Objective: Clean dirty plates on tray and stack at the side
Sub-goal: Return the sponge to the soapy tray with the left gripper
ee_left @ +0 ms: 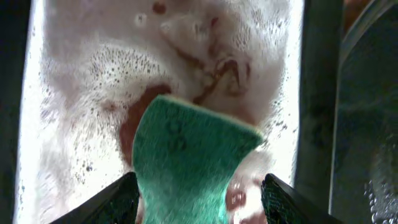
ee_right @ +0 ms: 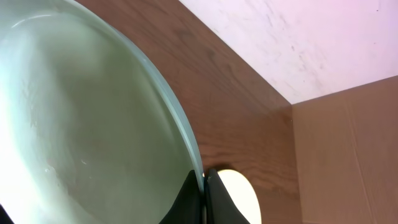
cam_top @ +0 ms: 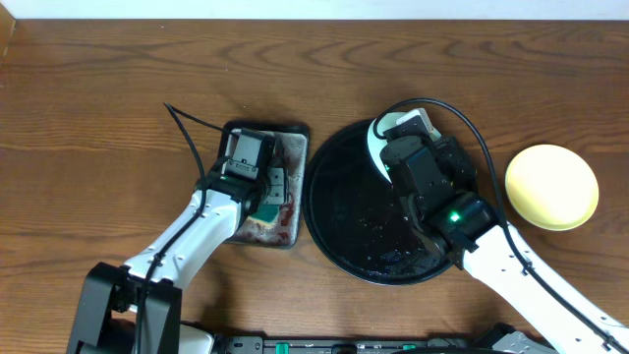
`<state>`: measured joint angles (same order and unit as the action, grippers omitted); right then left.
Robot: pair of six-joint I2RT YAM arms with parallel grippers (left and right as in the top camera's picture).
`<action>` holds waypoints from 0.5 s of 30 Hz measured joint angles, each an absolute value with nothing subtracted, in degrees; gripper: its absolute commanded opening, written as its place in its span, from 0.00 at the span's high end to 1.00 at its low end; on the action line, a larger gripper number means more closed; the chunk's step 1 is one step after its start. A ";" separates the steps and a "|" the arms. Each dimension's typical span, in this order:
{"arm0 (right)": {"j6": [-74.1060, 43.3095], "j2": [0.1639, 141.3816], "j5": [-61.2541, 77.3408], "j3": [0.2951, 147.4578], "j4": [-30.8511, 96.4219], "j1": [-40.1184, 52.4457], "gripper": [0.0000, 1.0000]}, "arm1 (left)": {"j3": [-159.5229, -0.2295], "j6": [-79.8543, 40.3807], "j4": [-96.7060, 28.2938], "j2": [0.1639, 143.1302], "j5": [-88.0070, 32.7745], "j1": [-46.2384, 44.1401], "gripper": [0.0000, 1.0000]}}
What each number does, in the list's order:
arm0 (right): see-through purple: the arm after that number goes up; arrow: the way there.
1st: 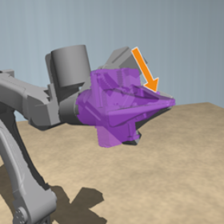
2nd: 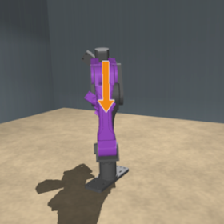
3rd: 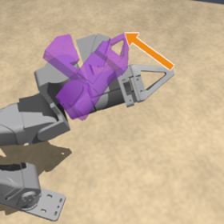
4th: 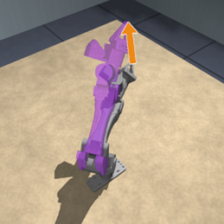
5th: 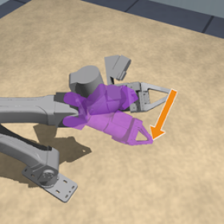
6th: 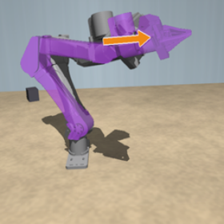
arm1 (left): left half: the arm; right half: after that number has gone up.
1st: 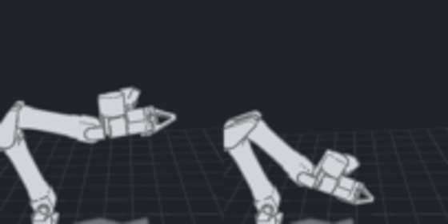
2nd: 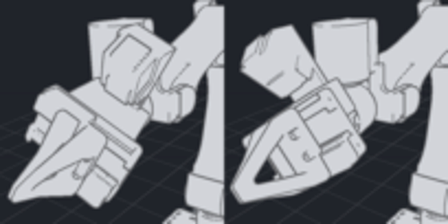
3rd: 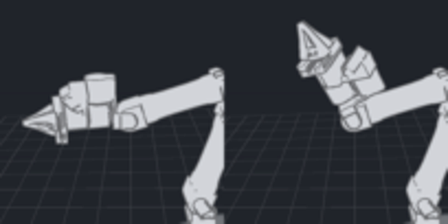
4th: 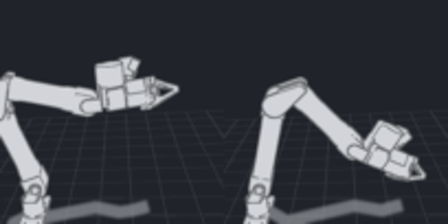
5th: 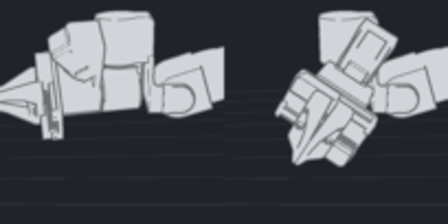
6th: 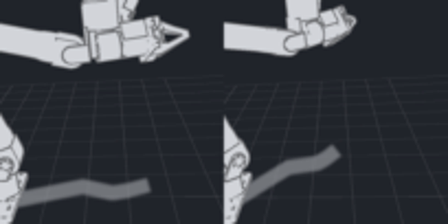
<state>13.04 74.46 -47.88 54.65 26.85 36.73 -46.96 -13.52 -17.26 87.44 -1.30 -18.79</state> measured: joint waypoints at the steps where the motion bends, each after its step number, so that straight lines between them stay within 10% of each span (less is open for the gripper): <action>1: 13.04 74.46 -47.88 54.65 26.85 36.73 0.99 | -46.96 -13.52 -16.69 87.72 -1.28 -18.79 0.36; 7: 13.04 74.46 -47.88 54.65 26.83 36.73 0.99 | -46.96 -13.52 -14.11 91.96 -1.28 -18.79 0.37; 12: 13.04 74.46 -47.88 54.65 26.81 36.73 0.99 | -46.96 -13.56 -12.84 94.72 -0.67 -18.79 0.92; 15: 13.04 74.46 -47.90 54.65 26.81 36.73 0.99 | -46.96 -13.37 -12.34 94.96 -0.14 -18.52 0.93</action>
<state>13.04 74.46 -47.90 54.65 26.81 36.73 -46.96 -13.37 -12.34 94.96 -0.14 -18.52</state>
